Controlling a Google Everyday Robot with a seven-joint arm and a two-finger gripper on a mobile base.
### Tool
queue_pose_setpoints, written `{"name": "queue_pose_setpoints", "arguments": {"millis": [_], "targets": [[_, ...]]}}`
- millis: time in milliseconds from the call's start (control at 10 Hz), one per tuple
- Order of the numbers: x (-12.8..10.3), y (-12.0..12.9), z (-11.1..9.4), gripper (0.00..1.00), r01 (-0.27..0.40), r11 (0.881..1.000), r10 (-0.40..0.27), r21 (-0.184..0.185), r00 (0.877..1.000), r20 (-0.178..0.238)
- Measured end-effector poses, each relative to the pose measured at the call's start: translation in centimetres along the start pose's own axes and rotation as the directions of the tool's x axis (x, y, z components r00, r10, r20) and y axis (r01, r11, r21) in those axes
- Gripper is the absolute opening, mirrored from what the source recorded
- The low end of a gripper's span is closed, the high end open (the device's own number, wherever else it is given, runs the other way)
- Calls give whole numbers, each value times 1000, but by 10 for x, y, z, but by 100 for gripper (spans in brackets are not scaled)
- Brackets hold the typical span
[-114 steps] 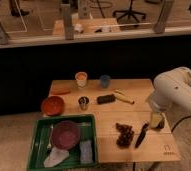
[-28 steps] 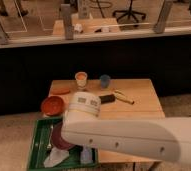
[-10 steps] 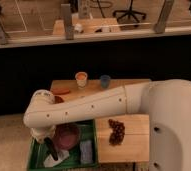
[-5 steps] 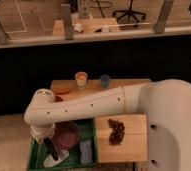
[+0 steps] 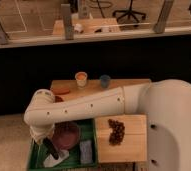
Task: Place brush in tray
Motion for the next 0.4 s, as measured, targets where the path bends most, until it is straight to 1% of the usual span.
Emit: {"name": "queue_pose_setpoints", "arguments": {"millis": [200, 400], "targets": [[0, 3, 1, 80, -5, 1000, 5, -9, 1000, 0], [0, 4, 1, 80, -8, 1000, 8, -10, 1000, 1]]}}
